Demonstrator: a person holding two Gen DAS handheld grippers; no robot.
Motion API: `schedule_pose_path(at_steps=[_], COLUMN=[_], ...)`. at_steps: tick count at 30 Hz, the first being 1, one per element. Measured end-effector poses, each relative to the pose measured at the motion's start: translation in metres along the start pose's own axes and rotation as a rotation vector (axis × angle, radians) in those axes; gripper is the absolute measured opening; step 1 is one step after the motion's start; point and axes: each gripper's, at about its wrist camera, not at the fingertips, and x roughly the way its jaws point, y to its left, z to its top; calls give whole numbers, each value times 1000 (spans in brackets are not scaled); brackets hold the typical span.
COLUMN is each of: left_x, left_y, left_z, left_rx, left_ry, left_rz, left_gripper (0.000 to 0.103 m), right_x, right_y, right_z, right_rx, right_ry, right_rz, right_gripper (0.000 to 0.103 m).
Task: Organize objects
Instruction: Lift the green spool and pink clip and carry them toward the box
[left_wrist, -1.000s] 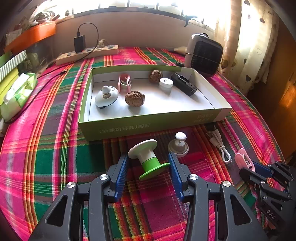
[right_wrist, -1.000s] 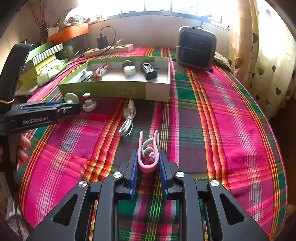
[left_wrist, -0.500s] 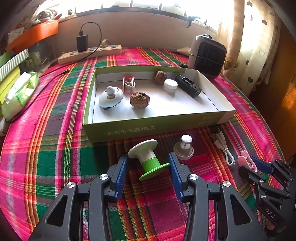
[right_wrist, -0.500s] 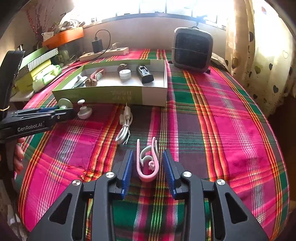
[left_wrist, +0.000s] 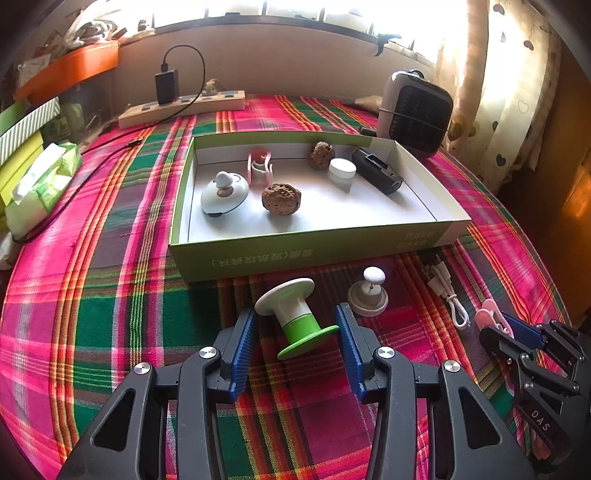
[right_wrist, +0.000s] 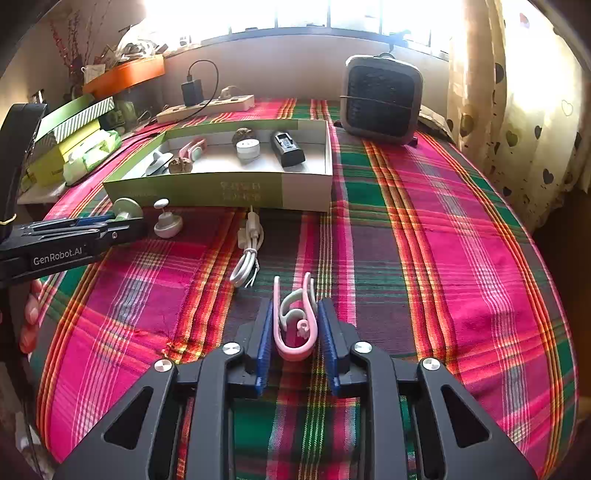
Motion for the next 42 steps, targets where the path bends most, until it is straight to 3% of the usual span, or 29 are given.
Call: schedule_pose_path(at_steps=[42], left_x=[-31], left_y=[0], left_z=[1], left_rx=[11], left_ry=[-75], left_rz=[5], left_gripper=[41], right_x=[-10], right_y=[5], right_z=[9], right_rx=[1], right_ry=[-36], right_rz=[26], right_gripper=[24])
